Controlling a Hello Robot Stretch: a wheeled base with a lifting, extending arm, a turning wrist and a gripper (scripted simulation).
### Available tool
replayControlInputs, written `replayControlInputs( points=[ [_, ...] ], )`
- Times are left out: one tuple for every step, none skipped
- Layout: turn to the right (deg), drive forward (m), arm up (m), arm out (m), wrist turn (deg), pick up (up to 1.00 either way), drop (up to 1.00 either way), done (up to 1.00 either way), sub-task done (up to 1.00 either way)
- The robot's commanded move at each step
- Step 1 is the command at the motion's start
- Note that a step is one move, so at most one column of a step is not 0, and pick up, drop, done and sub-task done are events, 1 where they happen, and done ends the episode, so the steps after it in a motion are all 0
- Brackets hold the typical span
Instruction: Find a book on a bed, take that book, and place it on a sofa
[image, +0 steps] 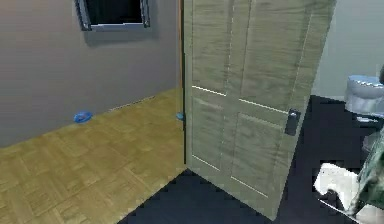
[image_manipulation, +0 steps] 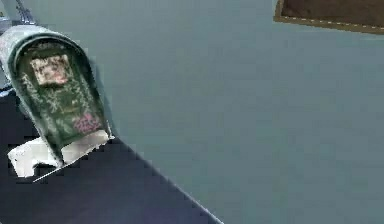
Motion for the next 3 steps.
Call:
replayControlInputs(
  points=[
    [-18.0,0.0,0.0,0.0,0.0,0.0,0.0,0.0,0.0],
    [0.0,1.0,0.0,0.0,0.0,0.0,0.0,0.0,0.0],
    [0.0,0.6,0.0,0.0,0.0,0.0,0.0,0.0,0.0]
  ],
)
